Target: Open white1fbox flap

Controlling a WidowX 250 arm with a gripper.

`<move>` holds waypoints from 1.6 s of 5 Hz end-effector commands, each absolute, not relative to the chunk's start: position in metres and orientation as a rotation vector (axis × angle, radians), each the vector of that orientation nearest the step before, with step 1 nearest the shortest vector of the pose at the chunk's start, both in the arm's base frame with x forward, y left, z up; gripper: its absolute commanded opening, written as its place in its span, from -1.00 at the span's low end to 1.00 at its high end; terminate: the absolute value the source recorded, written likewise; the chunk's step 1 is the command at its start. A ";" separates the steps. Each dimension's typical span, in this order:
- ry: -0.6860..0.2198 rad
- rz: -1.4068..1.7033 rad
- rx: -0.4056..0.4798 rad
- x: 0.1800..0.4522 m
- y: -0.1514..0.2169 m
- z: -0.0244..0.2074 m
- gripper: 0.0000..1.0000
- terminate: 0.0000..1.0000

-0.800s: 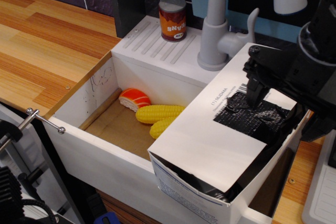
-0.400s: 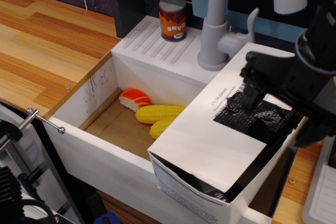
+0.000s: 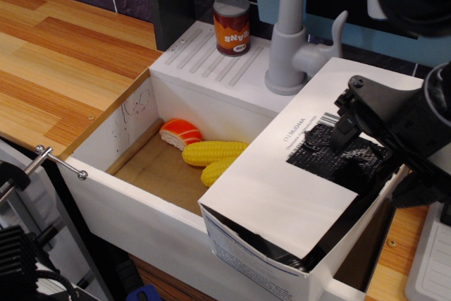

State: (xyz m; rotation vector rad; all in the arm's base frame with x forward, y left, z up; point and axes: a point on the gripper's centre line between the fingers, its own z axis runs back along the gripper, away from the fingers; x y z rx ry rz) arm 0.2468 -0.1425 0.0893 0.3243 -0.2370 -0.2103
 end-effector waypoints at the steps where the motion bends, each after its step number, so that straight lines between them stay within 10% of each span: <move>1: -0.277 -0.226 0.368 0.257 -0.138 0.096 1.00 -1.00; 8: -0.206 -0.337 0.509 0.285 -0.064 0.168 1.00 -1.00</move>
